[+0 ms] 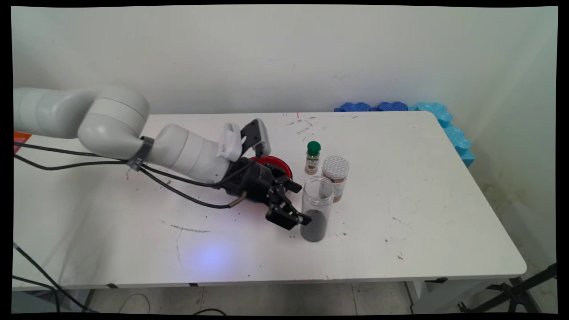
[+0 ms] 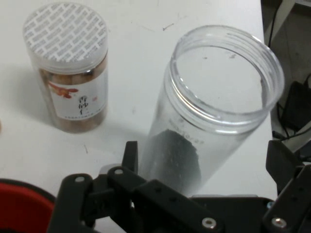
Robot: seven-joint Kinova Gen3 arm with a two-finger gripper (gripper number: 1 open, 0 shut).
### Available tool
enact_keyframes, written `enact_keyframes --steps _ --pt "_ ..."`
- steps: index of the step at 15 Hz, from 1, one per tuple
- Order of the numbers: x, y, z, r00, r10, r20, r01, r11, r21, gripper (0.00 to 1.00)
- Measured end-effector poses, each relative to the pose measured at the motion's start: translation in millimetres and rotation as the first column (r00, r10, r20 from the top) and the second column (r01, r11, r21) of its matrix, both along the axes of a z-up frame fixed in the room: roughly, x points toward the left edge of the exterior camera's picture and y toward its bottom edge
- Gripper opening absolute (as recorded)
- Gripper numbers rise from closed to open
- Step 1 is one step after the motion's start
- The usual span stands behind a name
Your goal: Pick up the black seasoning powder from the table, then pour the black seasoning powder in the red bowl
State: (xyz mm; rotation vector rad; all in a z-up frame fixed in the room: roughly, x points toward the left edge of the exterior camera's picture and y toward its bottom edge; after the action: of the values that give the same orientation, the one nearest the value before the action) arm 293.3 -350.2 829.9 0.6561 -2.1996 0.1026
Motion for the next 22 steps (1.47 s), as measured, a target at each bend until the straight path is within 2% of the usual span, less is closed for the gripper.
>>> enact_keyframes --steps 14,15,22 --pt "-19 -10 -16 1.0 0.023 -0.021 -0.023 1.0 -0.006 1.0" --pt "-19 -11 -16 1.0 0.023 -0.021 -0.023 1.0 -0.006 0.0" --pt "-13 -6 -10 1.0 0.003 -0.011 -0.003 1.0 -0.009 0.0"
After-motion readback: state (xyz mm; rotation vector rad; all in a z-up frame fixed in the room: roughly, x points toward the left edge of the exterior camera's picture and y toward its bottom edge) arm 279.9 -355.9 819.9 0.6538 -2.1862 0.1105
